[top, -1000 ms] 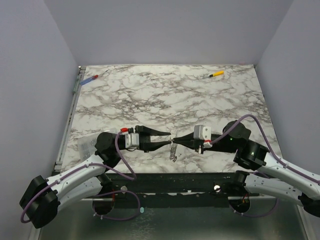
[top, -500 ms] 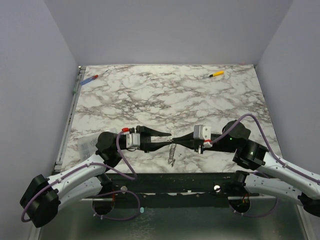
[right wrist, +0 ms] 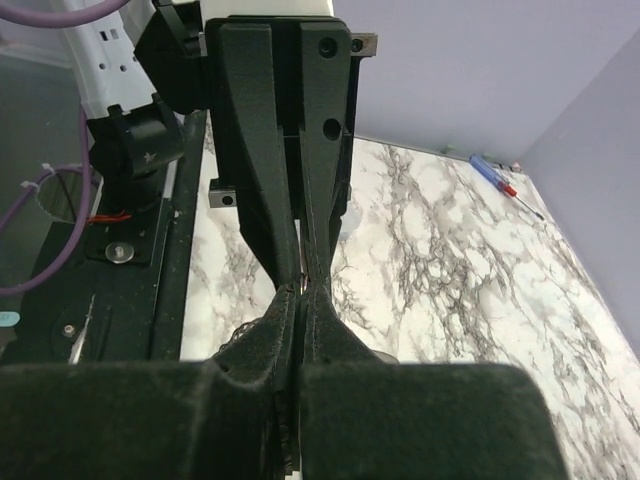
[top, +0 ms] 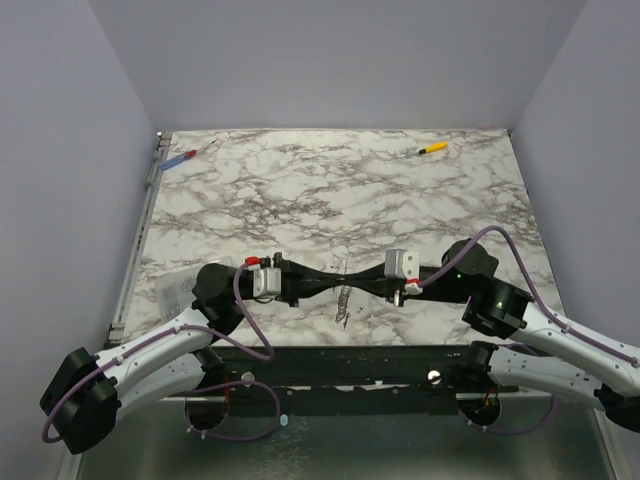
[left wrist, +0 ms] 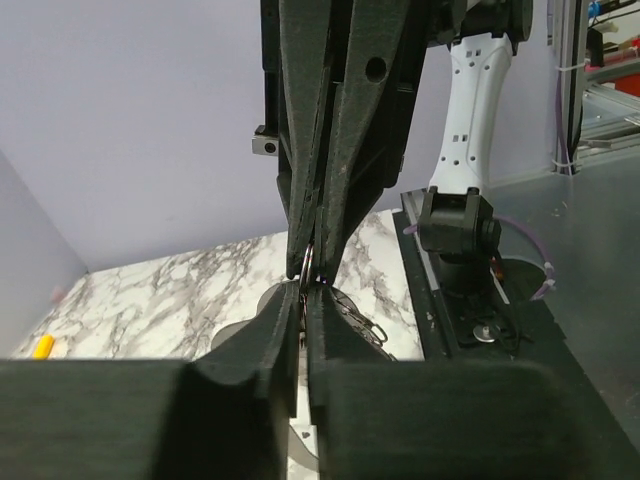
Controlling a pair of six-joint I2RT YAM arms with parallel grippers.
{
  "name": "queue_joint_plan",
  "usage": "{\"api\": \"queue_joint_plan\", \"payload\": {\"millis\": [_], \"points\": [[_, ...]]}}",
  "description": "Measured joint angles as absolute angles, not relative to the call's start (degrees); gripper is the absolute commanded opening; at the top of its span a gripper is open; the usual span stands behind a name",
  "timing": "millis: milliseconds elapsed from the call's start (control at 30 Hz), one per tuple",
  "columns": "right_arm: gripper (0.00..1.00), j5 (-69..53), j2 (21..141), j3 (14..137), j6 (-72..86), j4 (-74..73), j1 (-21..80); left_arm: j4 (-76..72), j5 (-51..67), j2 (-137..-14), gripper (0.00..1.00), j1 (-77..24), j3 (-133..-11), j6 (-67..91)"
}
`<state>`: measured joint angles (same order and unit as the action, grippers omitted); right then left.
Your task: Put the keys on the keyring
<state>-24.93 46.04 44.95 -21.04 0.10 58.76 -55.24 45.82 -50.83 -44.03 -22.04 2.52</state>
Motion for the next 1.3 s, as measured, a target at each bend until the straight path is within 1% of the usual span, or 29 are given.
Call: {"api": "queue_joint_plan", "payload": {"millis": [200,233,400,533,667,733,767,867,900,1000,1100,1300], "points": [[0.01,-24.9,46.1,44.9,-21.0,0.4,58.8,-55.3,45.9,-50.8,0.00,-44.3,-22.0,2.3],[0.02,-24.9,46.1,44.9,-21.0,0.4,58.8,-55.3,45.9,-50.8,0.00,-44.3,-22.0,2.2],[0.20,-24.6,46.1,44.9,-20.9,0.0,58.8,-53.8,45.6,-50.6,0.00,-44.3,-22.3,-0.4],[0.29,-23.8,46.1,45.7,-21.0,-1.3,58.8,-50.9,44.9,-50.3,0.00,-44.3,-23.1,-2.7],[0.35,-23.4,46.1,47.8,-21.1,-3.3,58.8,-47.4,43.4,-50.2,0.00,-44.4,-23.2,-4.7],[0.39,-23.2,46.1,48.8,-21.1,-4.2,58.8,-45.9,42.6,-50.2,0.00,-44.4,-23.3,-5.6],[0.42,-23.0,46.1,49.3,-21.2,-4.8,58.8,-45.4,42.4,-50.2,0.00,-44.4,-23.3,-6.0],[0.56,-22.3,46.2,50.7,-21.8,-7.4,58.8,-43.6,41.6,-50.2,0.00,-44.4,-23.6,-7.0],[0.58,-22.0,46.2,51.4,-22.1,-8.6,58.8,-43.3,41.4,-50.2,0.00,-44.4,-23.7,-7.3],[0.61,-20.4,47.0,54.4,-23.5,-13.1,58.8,-41.8,40.5,-50.1,0.00,-44.4,-24.1,-8.4],[0.63,-18.5,48.6,58.3,-24.9,-17.9,58.8,-39.4,39.6,-50.2,0.00,-44.4,-24.7,-9.7],[0.60,-15.0,52.4,64.2,-27.3,-27.3,58.8,-34.0,37.8,-51.1,0.00,-44.6,-26.9,-12.6]]}}
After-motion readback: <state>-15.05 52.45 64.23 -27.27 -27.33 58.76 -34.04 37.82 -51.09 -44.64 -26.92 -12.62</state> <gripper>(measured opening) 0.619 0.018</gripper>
